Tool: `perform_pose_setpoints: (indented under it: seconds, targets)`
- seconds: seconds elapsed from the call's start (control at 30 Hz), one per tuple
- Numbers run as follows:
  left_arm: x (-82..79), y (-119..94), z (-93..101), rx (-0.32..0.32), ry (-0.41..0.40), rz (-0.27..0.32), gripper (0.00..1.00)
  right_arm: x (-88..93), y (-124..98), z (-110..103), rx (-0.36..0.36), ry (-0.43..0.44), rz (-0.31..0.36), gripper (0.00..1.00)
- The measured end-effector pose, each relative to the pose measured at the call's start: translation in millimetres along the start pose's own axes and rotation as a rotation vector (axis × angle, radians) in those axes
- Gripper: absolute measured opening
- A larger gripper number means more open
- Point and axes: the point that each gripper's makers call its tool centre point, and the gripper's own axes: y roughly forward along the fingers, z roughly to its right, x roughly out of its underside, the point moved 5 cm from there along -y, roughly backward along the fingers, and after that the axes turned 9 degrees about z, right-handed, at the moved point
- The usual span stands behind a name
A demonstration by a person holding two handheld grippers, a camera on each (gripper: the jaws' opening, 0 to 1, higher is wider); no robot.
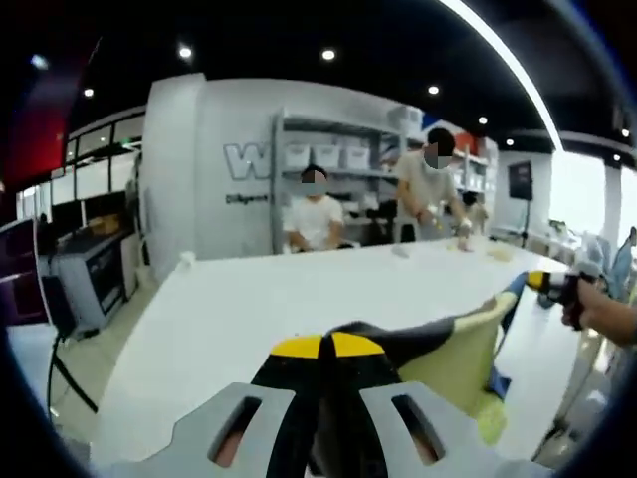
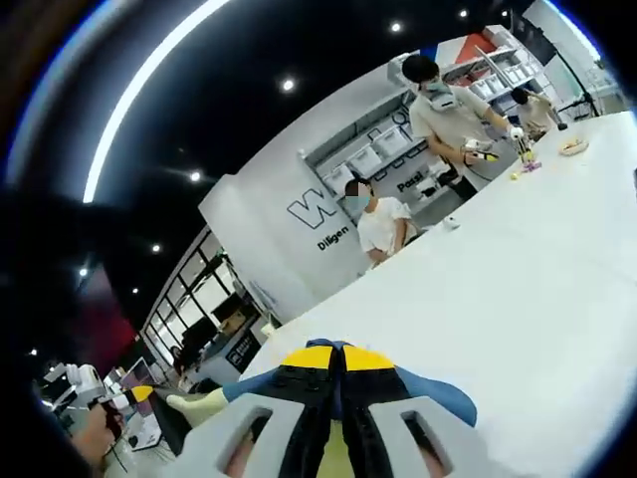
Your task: Fold the garment on the visible template until the final outline fits inside the template.
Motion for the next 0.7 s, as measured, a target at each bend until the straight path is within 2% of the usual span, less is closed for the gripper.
perform_pose_setpoints:
  seconds: [0.27, 0.4, 0.53, 0.7]
  targets:
    - [30.9, 50.6, -18.2, -0.004, -0.010, -0.051, 0.00, 28.6, 43.3, 29.2, 0.037, -0.021, -0.072, 0.00]
    - [43.1, 61.3, -22.7, -0.002, -0.019, -0.086, 0.00, 41.4, 58.7, 39.5, 0.039, -0.052, -0.121, 0.00]
    - [50.2, 64.6, -23.7, -0.004, -0.018, -0.108, 0.00, 46.9, 68.1, 45.3, 0.031, -0.043, -0.138, 0.00]
    - [63.6, 83.0, -33.5, -0.010, -0.028, -0.131, 0.00, 59.2, 85.0, 53.5, 0.024, -0.069, -0.187, 0.00]
